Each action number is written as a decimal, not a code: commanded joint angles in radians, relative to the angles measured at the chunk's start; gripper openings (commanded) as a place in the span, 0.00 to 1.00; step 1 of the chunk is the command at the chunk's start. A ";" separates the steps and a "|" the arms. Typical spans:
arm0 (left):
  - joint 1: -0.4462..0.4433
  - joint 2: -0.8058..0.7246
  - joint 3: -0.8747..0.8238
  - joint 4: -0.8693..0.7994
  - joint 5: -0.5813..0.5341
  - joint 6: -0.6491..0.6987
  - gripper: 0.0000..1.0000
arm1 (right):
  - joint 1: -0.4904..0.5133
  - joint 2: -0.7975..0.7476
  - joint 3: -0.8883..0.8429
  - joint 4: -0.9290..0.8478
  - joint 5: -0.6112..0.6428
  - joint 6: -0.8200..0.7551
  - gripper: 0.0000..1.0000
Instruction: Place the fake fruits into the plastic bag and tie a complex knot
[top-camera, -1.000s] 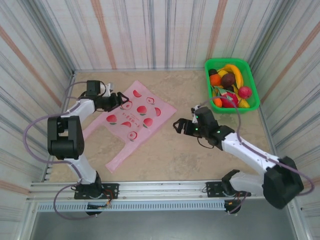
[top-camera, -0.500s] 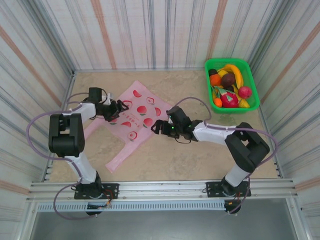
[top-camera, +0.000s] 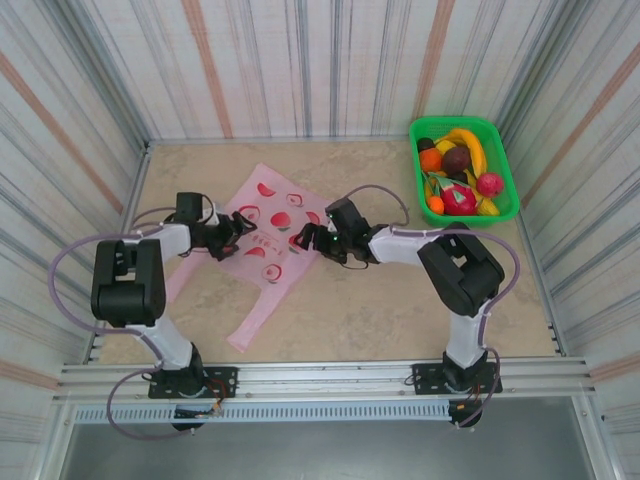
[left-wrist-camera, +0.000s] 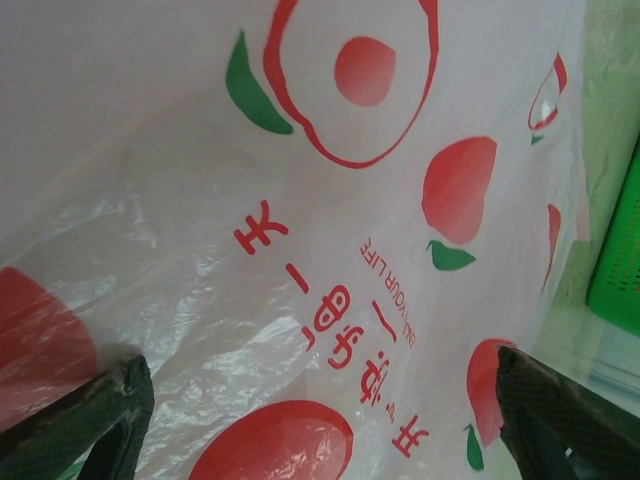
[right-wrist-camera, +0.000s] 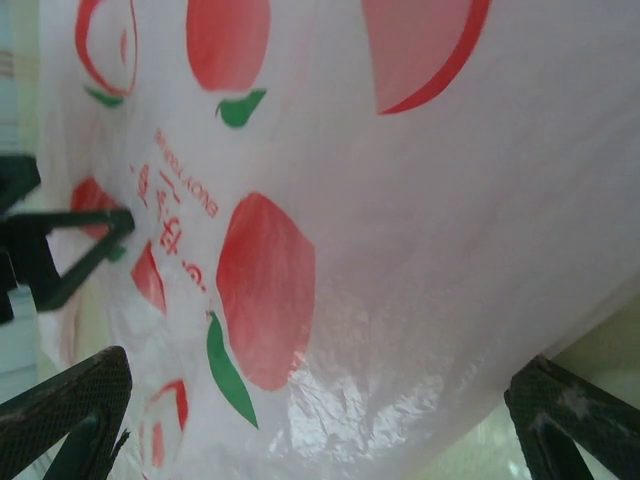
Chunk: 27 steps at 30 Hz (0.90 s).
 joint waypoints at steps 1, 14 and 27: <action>-0.016 -0.042 -0.063 -0.037 -0.022 -0.049 0.93 | -0.037 0.049 0.059 -0.018 -0.053 -0.012 0.99; -0.156 -0.182 -0.124 -0.042 -0.032 -0.104 0.95 | -0.128 0.233 0.359 -0.137 -0.236 -0.129 0.99; -0.338 -0.042 0.028 -0.038 -0.030 -0.133 0.95 | -0.149 0.450 0.661 -0.205 -0.310 -0.188 0.99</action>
